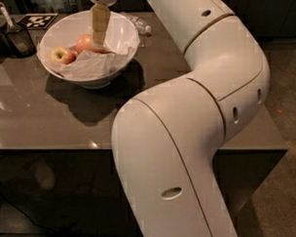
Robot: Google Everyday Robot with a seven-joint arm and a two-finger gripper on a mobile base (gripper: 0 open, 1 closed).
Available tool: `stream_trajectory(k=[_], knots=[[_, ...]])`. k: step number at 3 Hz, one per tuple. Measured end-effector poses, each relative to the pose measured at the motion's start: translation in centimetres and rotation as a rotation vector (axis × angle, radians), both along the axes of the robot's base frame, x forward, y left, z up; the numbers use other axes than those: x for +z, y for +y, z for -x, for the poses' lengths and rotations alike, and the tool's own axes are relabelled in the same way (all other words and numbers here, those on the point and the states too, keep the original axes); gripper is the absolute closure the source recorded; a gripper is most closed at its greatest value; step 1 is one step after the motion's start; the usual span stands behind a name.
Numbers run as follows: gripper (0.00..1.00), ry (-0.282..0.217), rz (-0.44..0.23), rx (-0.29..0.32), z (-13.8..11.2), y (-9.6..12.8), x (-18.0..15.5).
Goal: Pick apple from white bowl
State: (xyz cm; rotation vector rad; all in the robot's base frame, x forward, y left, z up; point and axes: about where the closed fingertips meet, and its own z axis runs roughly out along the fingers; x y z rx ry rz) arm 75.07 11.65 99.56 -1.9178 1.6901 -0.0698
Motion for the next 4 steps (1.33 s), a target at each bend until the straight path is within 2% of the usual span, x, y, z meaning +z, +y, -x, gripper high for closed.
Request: stream_trajectory(k=[1, 2, 3, 4], knots=[[0.0, 0.01, 0.005, -0.024, -0.3, 0.0, -0.4], [0.0, 0.077, 0.023, -0.104, -1.1, -0.2, -2.6], [0.0, 0.122, 0.033, -0.147, -1.5, -0.3, -4.1], [0.0, 0.114, 0.036, -0.14, -1.5, 0.4, -4.2]])
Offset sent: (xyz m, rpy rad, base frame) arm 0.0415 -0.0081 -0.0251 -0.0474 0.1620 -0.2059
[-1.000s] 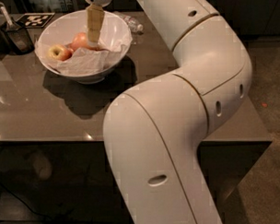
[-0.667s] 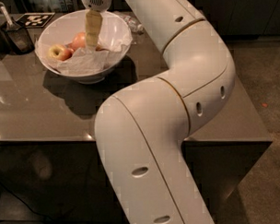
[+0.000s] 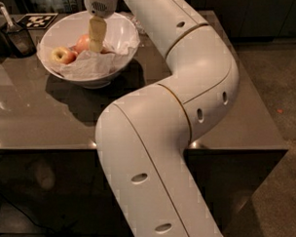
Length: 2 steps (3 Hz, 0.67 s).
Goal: Pick apple from white bowl
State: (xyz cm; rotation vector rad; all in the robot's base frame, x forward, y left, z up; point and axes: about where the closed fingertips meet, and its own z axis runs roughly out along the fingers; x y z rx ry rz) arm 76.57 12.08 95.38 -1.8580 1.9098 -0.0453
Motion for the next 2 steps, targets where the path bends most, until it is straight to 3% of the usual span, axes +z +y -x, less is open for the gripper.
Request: stream_trajectory(k=[2], knots=[[0.0, 0.013, 0.052, 0.081, 2.6, 3.2, -1.3]])
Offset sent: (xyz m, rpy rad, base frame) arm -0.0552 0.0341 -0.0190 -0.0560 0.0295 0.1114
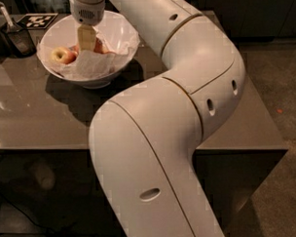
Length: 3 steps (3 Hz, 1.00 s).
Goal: Pick apple from white bowl
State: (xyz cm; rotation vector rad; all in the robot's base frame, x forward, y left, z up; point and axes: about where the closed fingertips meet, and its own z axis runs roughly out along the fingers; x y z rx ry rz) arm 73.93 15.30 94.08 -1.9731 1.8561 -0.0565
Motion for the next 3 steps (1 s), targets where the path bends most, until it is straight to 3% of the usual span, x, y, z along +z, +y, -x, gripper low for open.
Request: stream_trajectory(k=[1, 2, 3], knots=[[0.0, 0.003, 0.002, 0.0, 0.01, -0.01, -0.2], [0.15, 0.003, 0.002, 0.0, 0.01, -0.01, -0.21], [0.06, 0.003, 0.002, 0.0, 0.01, -0.01, -0.21]])
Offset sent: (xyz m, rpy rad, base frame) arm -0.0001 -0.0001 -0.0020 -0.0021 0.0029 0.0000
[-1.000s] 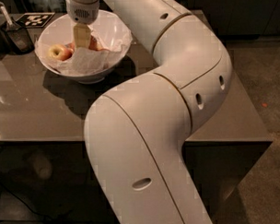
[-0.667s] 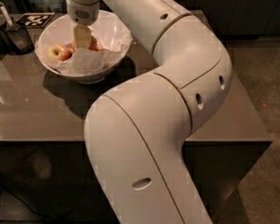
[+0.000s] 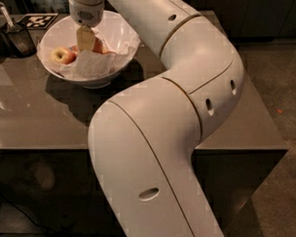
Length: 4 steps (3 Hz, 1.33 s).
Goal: Pick apple from white bowl
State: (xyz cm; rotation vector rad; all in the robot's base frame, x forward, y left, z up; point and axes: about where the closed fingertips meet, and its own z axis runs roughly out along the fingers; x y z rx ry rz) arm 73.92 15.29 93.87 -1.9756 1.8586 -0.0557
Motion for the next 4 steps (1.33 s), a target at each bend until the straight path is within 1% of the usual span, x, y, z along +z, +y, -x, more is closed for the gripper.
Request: stream_trajectory(k=[1, 2, 3, 4], knots=[[0.05, 0.0, 0.0, 0.0, 0.0, 0.0, 0.0], [0.14, 0.0, 0.0, 0.0, 0.0, 0.0, 0.0], [0.33, 0.0, 0.0, 0.0, 0.0, 0.0, 0.0], [0.56, -0.014, 0.007, 0.016, 0.4, 1.0, 1.1]])
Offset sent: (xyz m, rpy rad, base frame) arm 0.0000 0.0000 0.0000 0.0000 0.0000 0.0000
